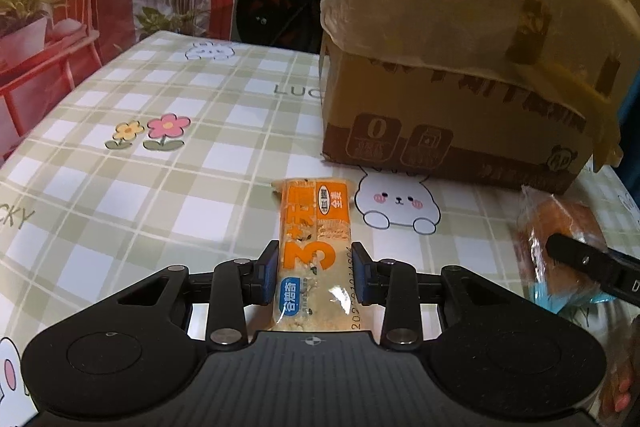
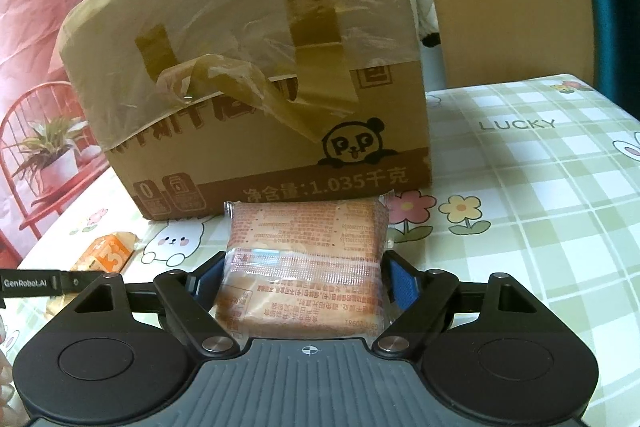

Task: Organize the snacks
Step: 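Carry the bread packet and orange bar over the box and open both tools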

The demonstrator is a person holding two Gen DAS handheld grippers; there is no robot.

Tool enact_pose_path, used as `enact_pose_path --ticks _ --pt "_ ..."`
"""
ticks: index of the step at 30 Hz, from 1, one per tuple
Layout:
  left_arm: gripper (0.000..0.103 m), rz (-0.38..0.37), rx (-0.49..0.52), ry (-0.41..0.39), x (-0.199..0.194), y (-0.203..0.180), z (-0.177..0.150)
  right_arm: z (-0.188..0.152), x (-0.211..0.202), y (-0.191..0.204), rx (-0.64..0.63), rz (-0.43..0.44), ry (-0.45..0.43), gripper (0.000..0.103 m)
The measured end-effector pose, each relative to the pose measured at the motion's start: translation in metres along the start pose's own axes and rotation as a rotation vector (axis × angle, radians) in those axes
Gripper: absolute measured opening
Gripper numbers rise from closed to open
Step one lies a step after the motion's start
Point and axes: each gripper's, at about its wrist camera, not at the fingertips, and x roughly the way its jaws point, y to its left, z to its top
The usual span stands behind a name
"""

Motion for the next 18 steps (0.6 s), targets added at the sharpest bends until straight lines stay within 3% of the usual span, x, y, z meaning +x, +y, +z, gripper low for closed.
enact_pose_path --ticks 10,13,18 --pt "0.038 -0.027 0.022 -0.06 -0.017 -0.007 0.0 -0.001 -0.002 0.003 -0.003 0.001 -0.011 0.078" --pt "0.025 -0.037 0.036 -0.085 -0.023 -0.008 -0.001 -0.002 -0.003 0.004 -0.009 0.002 -0.021 0.078" --pt "0.025 -0.051 0.049 -0.083 -0.023 -0.009 -0.002 -0.003 -0.005 0.009 -0.054 0.014 -0.034 0.077"
